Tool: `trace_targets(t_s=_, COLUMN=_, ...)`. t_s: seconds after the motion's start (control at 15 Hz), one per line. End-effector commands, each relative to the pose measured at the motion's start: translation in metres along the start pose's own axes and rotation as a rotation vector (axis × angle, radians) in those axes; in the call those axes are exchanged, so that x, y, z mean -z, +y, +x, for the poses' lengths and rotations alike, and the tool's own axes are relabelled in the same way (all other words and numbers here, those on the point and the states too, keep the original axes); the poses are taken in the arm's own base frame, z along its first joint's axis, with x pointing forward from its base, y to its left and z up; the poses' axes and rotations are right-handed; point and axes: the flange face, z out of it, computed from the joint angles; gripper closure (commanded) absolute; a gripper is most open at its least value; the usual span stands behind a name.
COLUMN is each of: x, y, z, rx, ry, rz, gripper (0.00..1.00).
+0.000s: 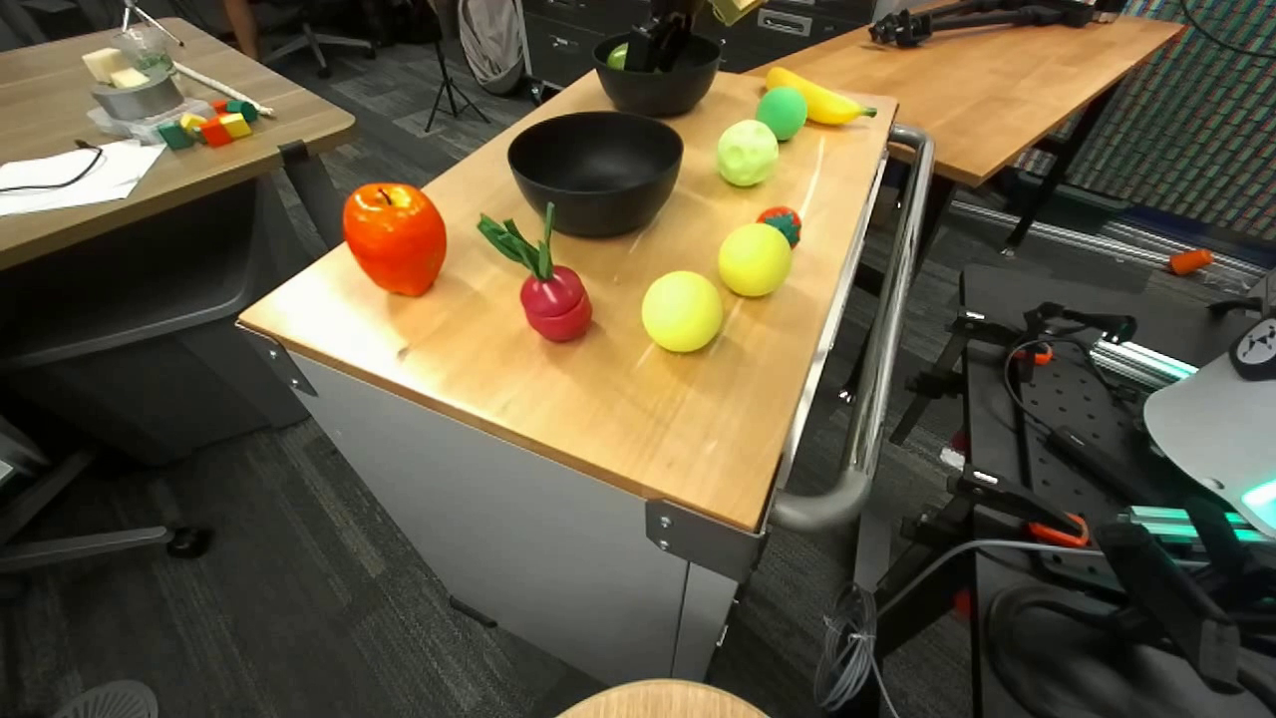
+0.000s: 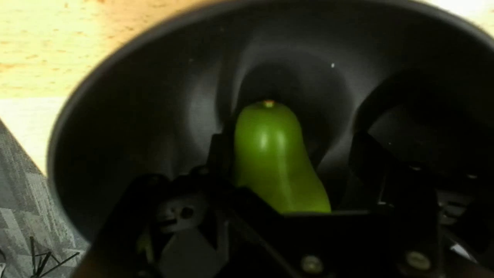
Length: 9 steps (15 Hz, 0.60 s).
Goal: Remove the fruits from the bowls
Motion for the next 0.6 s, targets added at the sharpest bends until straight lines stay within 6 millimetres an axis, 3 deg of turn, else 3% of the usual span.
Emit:
trace_targets(t_s=0.0, x=0.008, y=-0.001, z=0.008, rx=-0.028, ry=0.002, rz=0.014, gripper=0.51)
trace_targets(t_s=0.27, x=0.021, y=0.008, z=0.005, rx=-0.081, ry=0.023, rz=0.006, gripper=0.77)
trace_targets(t_s=0.53, x=0.056, y=0.013, z=0.0, rx=-0.174, ry=0.074, rz=0.026, gripper=0.79)
